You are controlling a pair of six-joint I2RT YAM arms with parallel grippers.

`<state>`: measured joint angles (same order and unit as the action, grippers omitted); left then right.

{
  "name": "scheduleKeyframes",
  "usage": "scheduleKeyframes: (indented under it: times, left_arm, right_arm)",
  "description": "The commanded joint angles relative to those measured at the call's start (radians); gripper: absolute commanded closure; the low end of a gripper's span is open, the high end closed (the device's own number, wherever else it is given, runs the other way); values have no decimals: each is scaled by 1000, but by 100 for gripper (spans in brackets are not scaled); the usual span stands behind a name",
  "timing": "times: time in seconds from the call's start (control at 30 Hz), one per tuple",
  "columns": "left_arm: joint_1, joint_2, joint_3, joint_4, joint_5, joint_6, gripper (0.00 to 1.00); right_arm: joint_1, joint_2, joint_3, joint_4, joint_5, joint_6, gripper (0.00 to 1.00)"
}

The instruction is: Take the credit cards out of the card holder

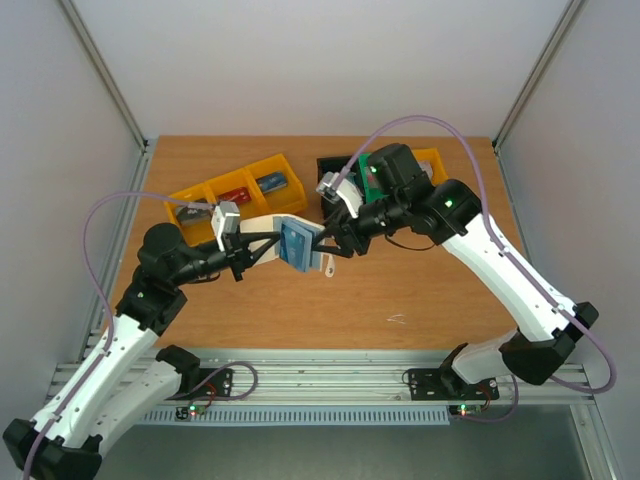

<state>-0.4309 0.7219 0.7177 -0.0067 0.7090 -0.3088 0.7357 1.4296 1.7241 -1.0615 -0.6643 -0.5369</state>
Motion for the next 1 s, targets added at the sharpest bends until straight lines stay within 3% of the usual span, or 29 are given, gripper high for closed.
scheduleKeyframes:
  times: [0.0,0.27,0.43,0.63,0.73,0.97]
  left_arm:
    - [3,-26,34,-51,-80,-9,100]
    - [3,-25,35,-59,-84,48,100]
    - [3,-13,37,-38,-58,41,100]
    - [3,-16,39,-31,-22,30,100]
    - [3,-16,36,-20,-11,20,100]
    - [3,-6,31,-4,-15,-11,100]
  right_arm:
    - [-69,-88,-120,91,-37,5,46]
    - [-79,-110,-204,130,-120,-3,11]
    - [-78,-104,-265,343,-86,96,11]
    - [-78,-62,-259,377,-53,87,12]
    - [-78,-58,-258,394,-113,89,22]
    - [-79,-39,-253,400,-236,101,80]
